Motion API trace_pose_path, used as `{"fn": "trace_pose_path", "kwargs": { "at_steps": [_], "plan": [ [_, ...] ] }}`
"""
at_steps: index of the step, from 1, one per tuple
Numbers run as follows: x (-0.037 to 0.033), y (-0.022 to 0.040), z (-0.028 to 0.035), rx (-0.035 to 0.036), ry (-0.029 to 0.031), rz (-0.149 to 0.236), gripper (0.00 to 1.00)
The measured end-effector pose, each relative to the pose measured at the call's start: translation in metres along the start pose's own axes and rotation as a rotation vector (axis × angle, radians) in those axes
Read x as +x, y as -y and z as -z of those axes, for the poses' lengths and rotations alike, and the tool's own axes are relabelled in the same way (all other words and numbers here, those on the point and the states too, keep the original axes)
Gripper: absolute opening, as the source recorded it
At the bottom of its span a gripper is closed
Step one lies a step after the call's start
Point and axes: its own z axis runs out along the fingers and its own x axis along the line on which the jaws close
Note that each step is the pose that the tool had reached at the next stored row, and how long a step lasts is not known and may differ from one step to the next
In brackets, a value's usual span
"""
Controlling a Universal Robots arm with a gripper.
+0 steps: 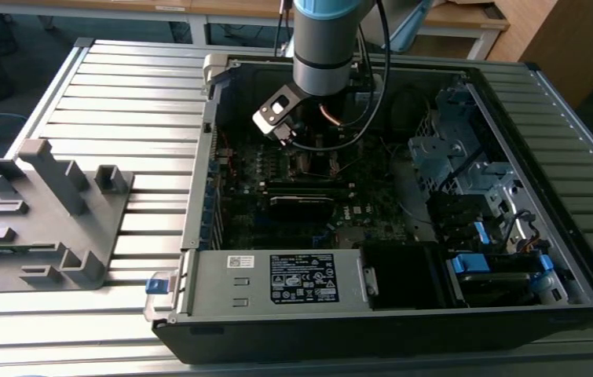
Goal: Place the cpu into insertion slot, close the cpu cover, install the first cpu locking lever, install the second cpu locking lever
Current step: 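Place the cpu into insertion slot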
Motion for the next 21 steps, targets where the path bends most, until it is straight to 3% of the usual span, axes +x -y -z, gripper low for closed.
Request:
{"fn": "trace_pose_path", "kwargs": {
  "at_steps": [21],
  "plan": [
    [0.0, 0.0, -0.0004, -0.0001, 0.0001, 0.0, 0.54]
  ]
}}
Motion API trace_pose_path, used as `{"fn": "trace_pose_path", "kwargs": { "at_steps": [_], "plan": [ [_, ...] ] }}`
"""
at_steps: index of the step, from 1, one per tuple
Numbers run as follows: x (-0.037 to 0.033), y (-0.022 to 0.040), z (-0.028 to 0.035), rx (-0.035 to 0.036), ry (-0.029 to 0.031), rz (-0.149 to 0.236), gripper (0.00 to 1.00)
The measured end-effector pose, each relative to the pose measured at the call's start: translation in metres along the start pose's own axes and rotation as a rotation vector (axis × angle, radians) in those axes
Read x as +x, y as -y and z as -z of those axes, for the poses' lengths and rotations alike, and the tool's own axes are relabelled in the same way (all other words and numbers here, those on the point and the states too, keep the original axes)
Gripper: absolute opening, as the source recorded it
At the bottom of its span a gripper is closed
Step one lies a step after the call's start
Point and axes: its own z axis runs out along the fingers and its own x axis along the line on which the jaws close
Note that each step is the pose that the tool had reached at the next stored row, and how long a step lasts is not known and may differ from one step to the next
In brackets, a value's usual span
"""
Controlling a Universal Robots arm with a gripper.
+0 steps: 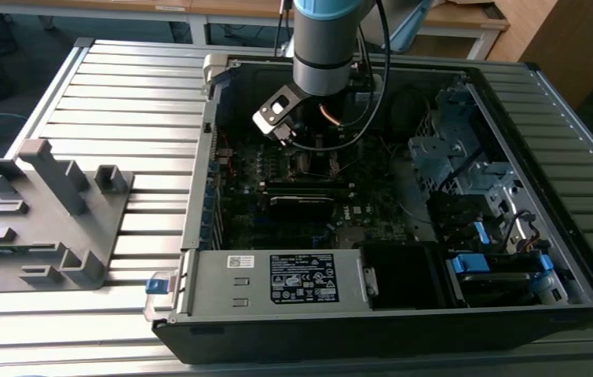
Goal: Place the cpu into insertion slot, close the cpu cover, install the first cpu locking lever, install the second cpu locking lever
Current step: 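Place the cpu into insertion slot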
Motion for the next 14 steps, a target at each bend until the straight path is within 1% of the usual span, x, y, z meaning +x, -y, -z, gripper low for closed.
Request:
{"fn": "trace_pose_path", "kwargs": {
  "at_steps": [4, 6, 7, 8, 9, 14],
  "plan": [
    [0.0, 0.0, 0.0, 0.0, 0.0002, 0.0, 0.54],
    [0.0002, -0.0001, -0.0003, -0.0006, -0.0008, 0.0, 0.55],
    [0.0002, -0.0001, -0.0003, -0.0005, -0.0006, 0.0, 0.61],
    [0.0001, -0.0001, -0.0003, -0.0005, -0.0006, 0.0, 0.61],
    [0.0, 0.0, -0.0001, -0.0001, -0.0001, 0.0, 0.67],
    [0.0, 0.0, 0.0002, 0.0001, 0.0004, 0.0, 0.67]
  ]
}}
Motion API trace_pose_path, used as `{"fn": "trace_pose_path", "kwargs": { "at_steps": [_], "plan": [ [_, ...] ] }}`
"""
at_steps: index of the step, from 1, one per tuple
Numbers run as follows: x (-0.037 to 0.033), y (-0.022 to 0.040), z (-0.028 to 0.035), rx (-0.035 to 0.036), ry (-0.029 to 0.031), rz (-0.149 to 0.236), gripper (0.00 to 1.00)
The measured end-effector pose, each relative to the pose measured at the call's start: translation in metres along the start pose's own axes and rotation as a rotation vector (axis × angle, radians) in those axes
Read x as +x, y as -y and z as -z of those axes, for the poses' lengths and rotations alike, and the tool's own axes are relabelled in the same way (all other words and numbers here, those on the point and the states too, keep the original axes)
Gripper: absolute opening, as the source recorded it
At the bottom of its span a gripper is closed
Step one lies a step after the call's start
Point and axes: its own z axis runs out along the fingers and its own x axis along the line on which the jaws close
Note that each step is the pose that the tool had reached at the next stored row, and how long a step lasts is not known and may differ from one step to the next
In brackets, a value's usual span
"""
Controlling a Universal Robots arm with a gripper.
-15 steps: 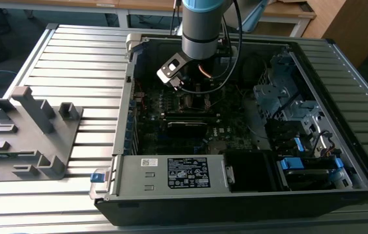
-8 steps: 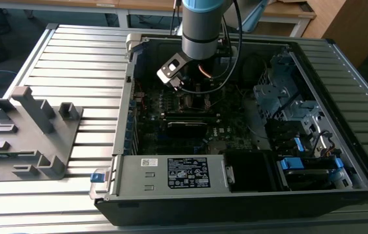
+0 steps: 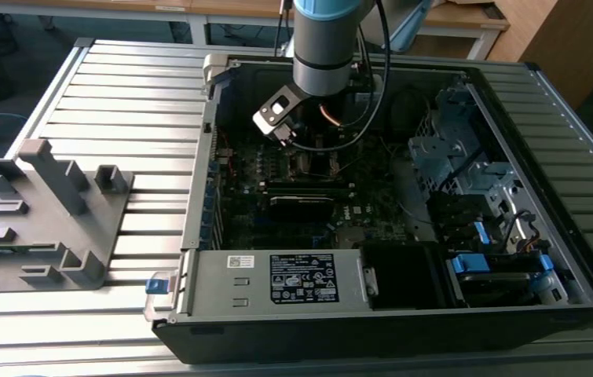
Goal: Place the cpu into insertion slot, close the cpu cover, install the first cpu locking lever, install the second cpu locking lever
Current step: 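Place the cpu into insertion slot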
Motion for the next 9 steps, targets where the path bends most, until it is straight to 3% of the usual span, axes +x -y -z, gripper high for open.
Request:
{"fn": "trace_pose_path", "kwargs": {
  "at_steps": [4, 9],
  "plan": [
    [0.0001, -0.0002, 0.0036, -0.0001, -0.0001, 0.0, 0.67],
    [0.0003, -0.0007, 0.0132, 0.0, -0.0001, 0.0, 0.67]
  ]
}}
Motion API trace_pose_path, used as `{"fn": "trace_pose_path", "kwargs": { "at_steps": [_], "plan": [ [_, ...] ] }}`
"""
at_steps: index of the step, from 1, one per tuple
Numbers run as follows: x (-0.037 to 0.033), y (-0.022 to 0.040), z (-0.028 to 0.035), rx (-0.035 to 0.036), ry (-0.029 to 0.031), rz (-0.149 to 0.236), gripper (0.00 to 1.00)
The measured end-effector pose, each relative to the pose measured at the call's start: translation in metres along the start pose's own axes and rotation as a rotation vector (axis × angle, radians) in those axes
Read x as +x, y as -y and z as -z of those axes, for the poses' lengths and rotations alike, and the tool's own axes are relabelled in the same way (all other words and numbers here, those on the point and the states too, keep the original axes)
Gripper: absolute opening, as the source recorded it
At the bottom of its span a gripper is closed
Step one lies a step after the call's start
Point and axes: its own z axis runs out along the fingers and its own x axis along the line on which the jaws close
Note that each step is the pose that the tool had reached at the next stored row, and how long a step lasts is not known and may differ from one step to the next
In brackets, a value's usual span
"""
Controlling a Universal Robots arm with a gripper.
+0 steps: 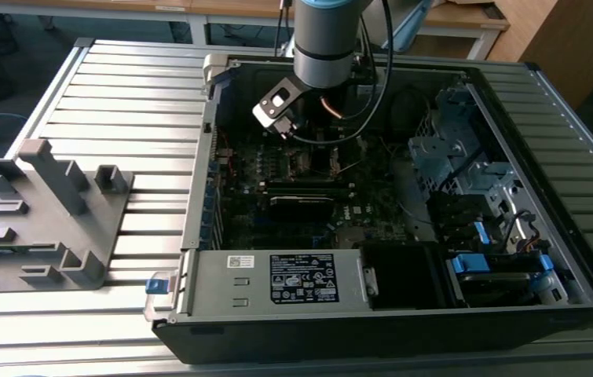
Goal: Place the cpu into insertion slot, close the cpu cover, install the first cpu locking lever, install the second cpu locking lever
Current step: 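Place the cpu into insertion slot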
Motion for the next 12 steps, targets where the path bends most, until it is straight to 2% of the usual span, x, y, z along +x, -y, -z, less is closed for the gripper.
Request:
{"fn": "trace_pose_path", "kwargs": {
  "at_steps": [2, 12],
  "plan": [
    [0.0001, -0.0002, 0.003, 0.0, 0.0, 0.0, 0.67],
    [0.0001, -0.0003, 0.0042, -0.0001, -0.0001, 0.0, 0.66]
  ]
}}
